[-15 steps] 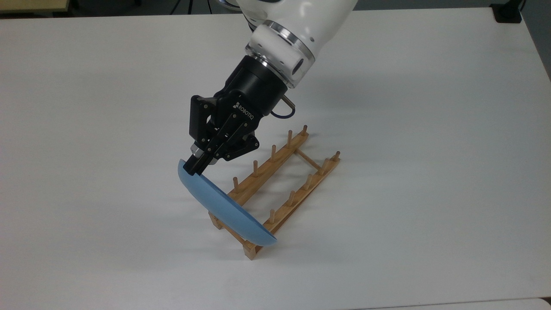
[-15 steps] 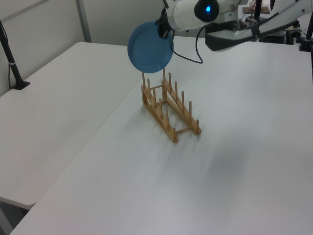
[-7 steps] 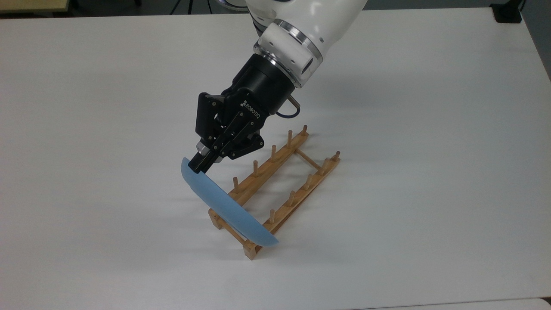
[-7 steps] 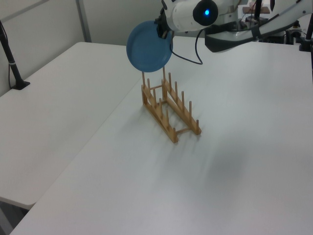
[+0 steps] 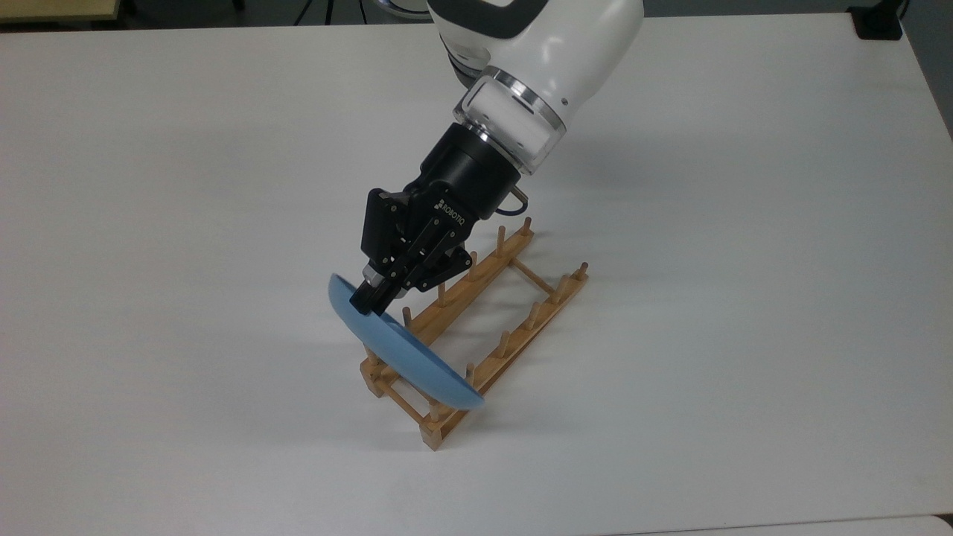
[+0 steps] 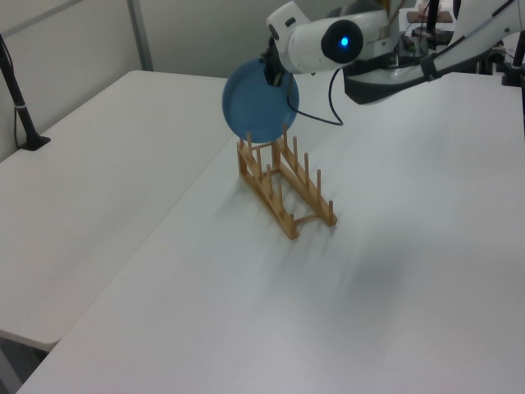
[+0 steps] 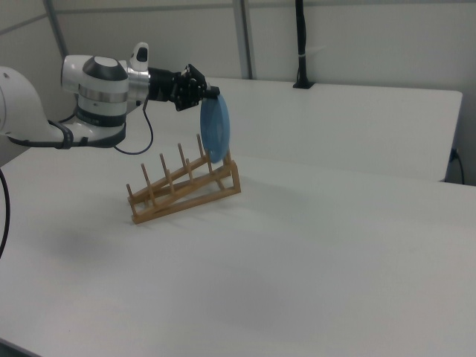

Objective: Place plate in plate rack
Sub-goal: 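Carry the upright plate over the rack and lower it between pegs, then open the gripper and raise it away from the plate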

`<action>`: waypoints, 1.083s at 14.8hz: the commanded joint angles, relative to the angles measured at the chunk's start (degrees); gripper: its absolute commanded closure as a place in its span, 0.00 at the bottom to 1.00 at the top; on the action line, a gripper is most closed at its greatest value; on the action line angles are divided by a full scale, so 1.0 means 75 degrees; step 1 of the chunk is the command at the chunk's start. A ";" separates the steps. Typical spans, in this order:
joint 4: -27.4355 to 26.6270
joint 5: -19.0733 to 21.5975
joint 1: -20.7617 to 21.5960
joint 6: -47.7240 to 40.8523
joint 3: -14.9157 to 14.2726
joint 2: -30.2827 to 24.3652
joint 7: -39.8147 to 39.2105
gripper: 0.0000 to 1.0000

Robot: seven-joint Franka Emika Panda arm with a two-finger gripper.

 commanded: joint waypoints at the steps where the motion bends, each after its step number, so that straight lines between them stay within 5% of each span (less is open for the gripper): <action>1: -0.0220 -0.0245 0.0055 -0.0200 0.0122 -0.0123 0.0613 0.00; 5: -0.0045 -0.0047 -0.0016 -0.0200 0.0413 -0.0228 0.1819 0.00; 8: 0.0061 0.0888 -0.0203 -0.0188 0.0940 -0.0719 0.3565 0.00; 9: 0.0038 0.1541 -0.0320 -0.0177 0.1244 -0.0906 0.3778 0.00; 11: -0.0195 0.4627 -0.1346 -0.0618 0.2704 -0.1491 0.3421 0.00; 13: -0.0407 0.6749 -0.2528 -0.2182 0.3959 -0.1844 0.2404 0.00; 16: -0.0314 0.9065 -0.3693 -0.4494 0.4434 -0.2149 0.0425 0.00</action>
